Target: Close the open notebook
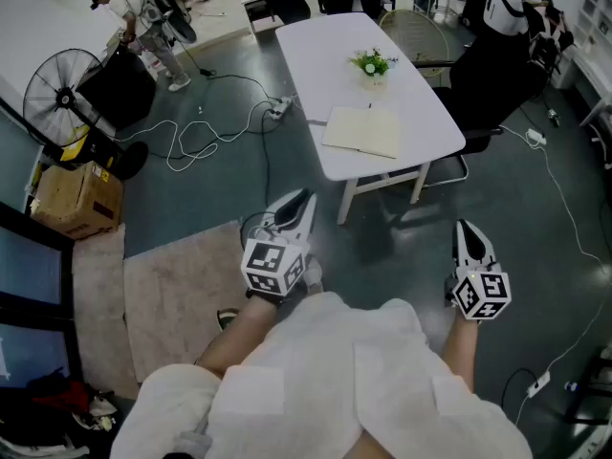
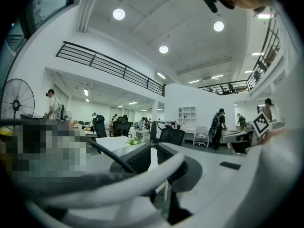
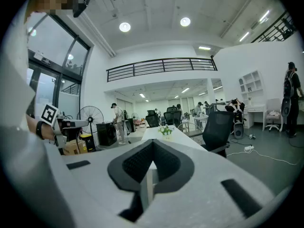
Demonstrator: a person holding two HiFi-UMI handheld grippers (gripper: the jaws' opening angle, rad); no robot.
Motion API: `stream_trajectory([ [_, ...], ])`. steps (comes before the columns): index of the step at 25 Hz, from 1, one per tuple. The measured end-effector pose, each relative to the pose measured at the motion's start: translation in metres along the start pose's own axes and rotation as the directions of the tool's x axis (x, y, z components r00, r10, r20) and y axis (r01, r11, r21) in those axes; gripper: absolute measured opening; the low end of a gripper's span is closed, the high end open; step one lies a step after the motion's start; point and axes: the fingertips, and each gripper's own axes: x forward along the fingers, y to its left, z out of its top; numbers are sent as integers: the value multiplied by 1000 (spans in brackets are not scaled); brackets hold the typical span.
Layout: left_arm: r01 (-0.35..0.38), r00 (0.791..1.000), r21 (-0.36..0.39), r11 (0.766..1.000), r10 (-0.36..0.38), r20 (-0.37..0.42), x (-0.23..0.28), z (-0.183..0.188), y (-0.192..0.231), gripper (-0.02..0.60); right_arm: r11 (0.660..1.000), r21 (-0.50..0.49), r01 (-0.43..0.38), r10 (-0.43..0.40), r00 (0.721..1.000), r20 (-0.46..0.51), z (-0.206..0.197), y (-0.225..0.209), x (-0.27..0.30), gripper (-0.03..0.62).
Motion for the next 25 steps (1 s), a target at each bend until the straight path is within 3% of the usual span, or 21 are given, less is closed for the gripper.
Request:
stream_trajectory([
  [13,1,1000,6,1000,-1,-16,-4,-5,-8,38,1000,-16,-20,20,1000,-10,0,3,-4,0],
  [17,-6,1000,7,1000,7,-20,-2,-6,-9,38,997,18,-69,69,998,-8,-3,7,-1,2],
  [25,-42,999,7,999,43,-24,-1,-6,11,38,994,-9,-112,112,993,-36,-10,18,25,5],
])
